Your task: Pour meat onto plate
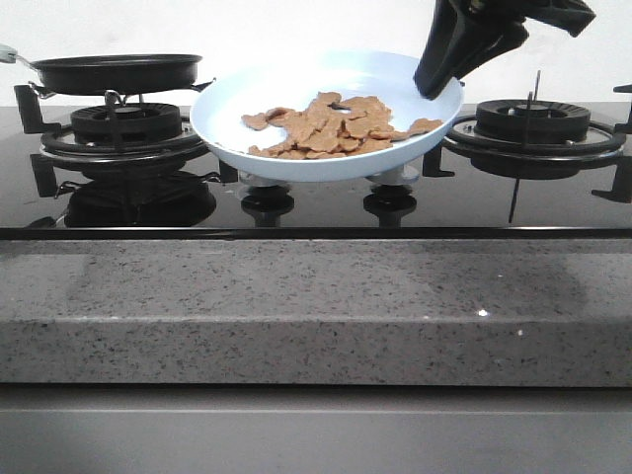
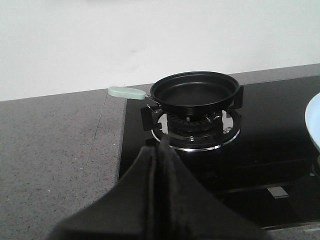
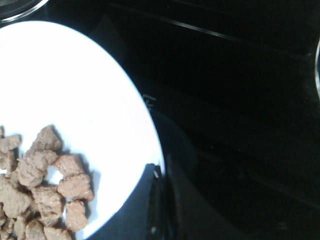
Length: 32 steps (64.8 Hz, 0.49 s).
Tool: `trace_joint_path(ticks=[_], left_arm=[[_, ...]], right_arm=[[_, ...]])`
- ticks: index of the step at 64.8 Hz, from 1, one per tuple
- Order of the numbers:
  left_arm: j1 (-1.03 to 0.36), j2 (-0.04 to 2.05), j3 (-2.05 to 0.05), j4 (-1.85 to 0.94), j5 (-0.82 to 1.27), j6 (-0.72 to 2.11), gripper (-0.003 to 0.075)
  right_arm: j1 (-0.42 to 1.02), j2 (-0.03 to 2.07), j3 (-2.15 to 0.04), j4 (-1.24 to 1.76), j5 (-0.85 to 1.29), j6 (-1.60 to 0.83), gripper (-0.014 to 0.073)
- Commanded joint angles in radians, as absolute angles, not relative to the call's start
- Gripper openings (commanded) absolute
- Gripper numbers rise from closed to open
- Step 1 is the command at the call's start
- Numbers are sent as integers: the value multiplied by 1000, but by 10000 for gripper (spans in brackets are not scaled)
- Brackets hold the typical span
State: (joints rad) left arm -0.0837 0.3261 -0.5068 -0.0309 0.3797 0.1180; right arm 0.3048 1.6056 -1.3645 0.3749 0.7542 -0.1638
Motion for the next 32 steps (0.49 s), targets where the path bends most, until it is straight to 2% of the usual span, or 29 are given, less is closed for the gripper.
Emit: trace_joint_path(ticks=[1,32], left_arm=[[-91,334,-534,-40,288,109,-20],[-91,334,-534,-40,288,109,-20]], right_arm=[[307,1554,-1390,405,702,-169,-59],[307,1558,-1400,405,671,-169,-59]])
